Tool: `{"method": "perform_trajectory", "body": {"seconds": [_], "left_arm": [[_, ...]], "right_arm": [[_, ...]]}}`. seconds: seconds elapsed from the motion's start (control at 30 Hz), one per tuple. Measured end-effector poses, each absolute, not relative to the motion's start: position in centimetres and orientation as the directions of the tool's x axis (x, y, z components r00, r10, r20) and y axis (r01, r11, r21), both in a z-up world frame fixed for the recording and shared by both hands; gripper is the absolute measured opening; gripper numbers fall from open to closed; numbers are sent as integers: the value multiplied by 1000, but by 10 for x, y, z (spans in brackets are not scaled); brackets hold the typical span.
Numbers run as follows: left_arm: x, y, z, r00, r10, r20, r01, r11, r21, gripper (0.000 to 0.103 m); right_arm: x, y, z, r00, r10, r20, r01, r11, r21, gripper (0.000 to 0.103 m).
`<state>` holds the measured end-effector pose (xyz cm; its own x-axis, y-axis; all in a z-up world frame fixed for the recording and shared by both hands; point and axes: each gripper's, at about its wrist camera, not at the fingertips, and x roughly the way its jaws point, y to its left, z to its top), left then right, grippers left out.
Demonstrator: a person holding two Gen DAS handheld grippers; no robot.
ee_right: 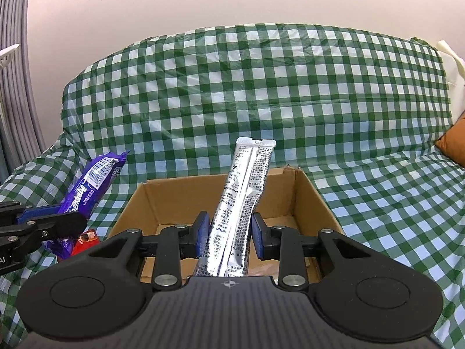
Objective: Organize snacks
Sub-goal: 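Carry the purple bar with the left gripper while the right carries the silver stick over the box, then open the right gripper to drop the silver stick while the left drops the purple bar into the box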
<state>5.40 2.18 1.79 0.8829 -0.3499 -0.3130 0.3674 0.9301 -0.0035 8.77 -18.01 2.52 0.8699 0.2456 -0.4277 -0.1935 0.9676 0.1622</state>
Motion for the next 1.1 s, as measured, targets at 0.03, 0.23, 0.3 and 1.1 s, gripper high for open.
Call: {"method": "perform_trajectory", "body": {"seconds": [0.03,0.23,0.3,1.1], "left_arm": [[55,21,18,881,-354,-313,371,929,-5,18],[55,16,17,872,-377,-312,396,918,-2,18],[54,15,16,868,-384,-314,404,915,-1,18],[55,10,14,850,-425,-312,452,892,14,18]], "right_arm": [[88,-180,25,870,245,-427,-193,968,162,33],[90,-181,26,871,242,-427,-190,968,162,33],[90,-181,27,874,236,-424,-185,970,159,33],[88,-187,33,904,202,-377,-170,979,117,33]]}}
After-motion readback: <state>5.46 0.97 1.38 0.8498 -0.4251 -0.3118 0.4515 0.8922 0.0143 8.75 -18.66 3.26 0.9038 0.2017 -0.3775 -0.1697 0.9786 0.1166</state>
